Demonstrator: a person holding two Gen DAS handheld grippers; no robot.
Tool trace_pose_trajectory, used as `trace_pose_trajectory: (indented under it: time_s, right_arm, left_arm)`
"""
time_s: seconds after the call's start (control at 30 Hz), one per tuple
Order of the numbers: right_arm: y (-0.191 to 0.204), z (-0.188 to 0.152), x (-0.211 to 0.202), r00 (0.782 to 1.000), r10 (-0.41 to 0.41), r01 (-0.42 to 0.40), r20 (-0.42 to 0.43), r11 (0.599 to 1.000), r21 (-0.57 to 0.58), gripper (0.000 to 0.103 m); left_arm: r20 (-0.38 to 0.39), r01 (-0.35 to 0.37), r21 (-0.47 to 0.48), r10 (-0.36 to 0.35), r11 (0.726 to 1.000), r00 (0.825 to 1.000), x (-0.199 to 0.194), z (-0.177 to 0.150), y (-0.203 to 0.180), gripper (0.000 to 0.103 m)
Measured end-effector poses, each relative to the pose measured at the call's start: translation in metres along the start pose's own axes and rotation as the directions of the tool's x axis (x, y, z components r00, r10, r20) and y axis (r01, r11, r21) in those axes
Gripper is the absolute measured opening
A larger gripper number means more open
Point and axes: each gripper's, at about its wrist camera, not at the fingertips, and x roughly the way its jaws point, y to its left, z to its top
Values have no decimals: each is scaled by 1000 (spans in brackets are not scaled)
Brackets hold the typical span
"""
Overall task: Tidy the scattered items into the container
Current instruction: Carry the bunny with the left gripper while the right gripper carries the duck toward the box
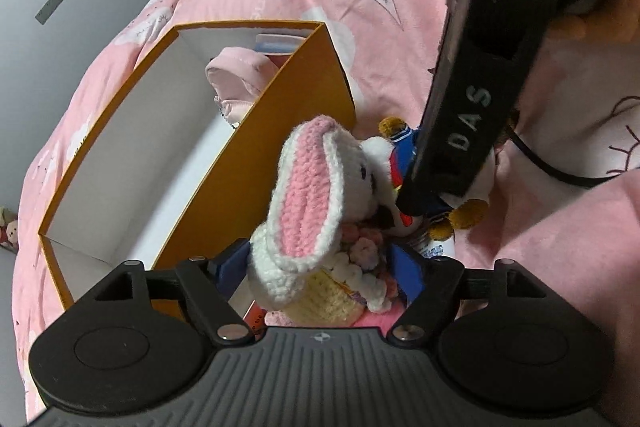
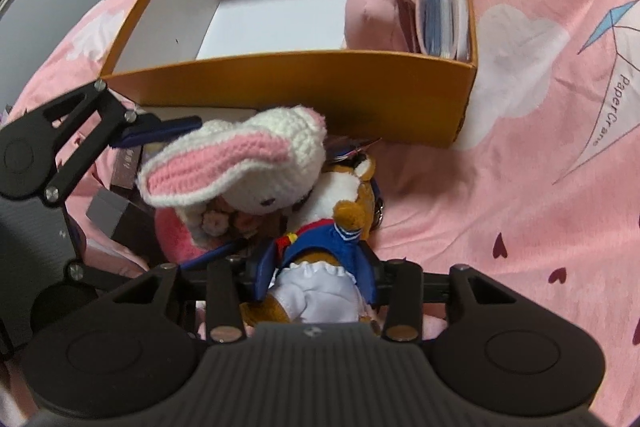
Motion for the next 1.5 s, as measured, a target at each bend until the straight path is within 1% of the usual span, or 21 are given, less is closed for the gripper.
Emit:
trace_pose_trajectory:
  time_s: [0.13, 0.23, 0.3, 0.37, 0.43, 0.5, 0.53, 0.6, 0.7, 0.73, 0.77, 0.8, 0.87, 0.93, 1.0, 1.03, 1.13, 1.23, 1.37, 1.4, 1.5]
  right_arm:
    - [-5, -2, 4, 1000, 4, -4, -6, 1000, 18, 43]
    - [-5, -4, -1, 1000, 5, -5, 8, 1000, 17, 41]
    - [-5, -6, -8, 1000, 10, -10, 23, 1000, 25, 40]
    - [-5, -8, -15, 999, 11, -12, 41, 999, 32, 40]
    - [-4, -11, -24, 998, 13, -15, 64, 999, 37, 40]
    - [-4, -11, -33, 996, 13, -16, 87, 999, 42, 40]
    - [-3, -11, -39, 995, 11, -16, 100, 999, 44, 40]
    - [-2, -12, -50, 991, 19, -25, 130, 999, 46, 40]
    - [0, -10, -60, 986, 42, -52, 162, 997, 63, 40]
    - [1, -9, -62, 984, 49, -62, 173, 996, 68, 40]
    - [3, -8, -65, 982, 56, -70, 182, 995, 70, 40]
    - [5, -8, -68, 979, 64, -78, 191, 995, 69, 40]
    - [12, -6, -76, 973, 83, -96, 217, 994, 54, 40]
    - [20, -2, -84, 965, 95, -105, 246, 994, 30, 40]
    - [28, 4, -94, 952, 105, -112, 287, 994, 5, 40]
    - [29, 8, -97, 945, 111, -115, 307, 993, -4, 40]
    - [33, 22, -102, 922, 122, -125, 368, 992, -15, 40]
    - [33, 39, -101, 899, 122, -132, 420, 991, -6, 40]
    - [30, 63, -91, 884, 103, -128, 456, 991, 25, 40]
    - [28, 69, -87, 883, 96, -127, 460, 991, 38, 40]
    - [23, 83, -71, 886, 75, -122, 457, 990, 76, 40]
  left_arm:
    - [0, 24, -55, -24, 998, 1000, 0, -2, 10, 80]
    - [5, 67, -130, -67, 989, 998, -4, -2, 21, 75]
    - [14, 115, -204, -115, 972, 993, -7, -5, 34, 72]
    - [32, 171, -291, -169, 941, 985, -8, -7, 50, 69]
    - [57, 221, -373, -216, 901, 975, -10, -12, 65, 65]
    - [90, 272, -452, -260, 850, 961, -12, -17, 79, 63]
    - [111, 302, -491, -285, 817, 952, -13, -21, 87, 62]
    - [161, 367, -569, -338, 735, 927, -15, -30, 101, 61]
    - [241, 455, -660, -405, 598, 882, -17, -44, 116, 61]
    - [263, 472, -678, -414, 564, 871, -17, -47, 120, 61]
    - [281, 484, -691, -418, 537, 864, -19, -49, 124, 61]
    - [294, 489, -699, -414, 521, 861, -23, -51, 126, 61]
    - [320, 493, -715, -394, 496, 861, -34, -54, 134, 61]
    - [349, 495, -724, -364, 480, 864, -49, -57, 144, 61]
    - [376, 496, -731, -329, 469, 866, -60, -57, 155, 61]
    - [391, 496, -737, -309, 459, 867, -65, -56, 162, 61]
    - [428, 496, -763, -249, 415, 868, -71, -54, 180, 61]
    - [448, 491, -797, -201, 351, 871, -66, -51, 198, 61]
    - [461, 493, -835, -178, 245, 869, -47, -52, 219, 61]
    - [458, 489, -842, -174, 227, 872, -41, -52, 222, 61]
    - [421, 450, -870, -169, 200, 891, -21, -51, 229, 61]
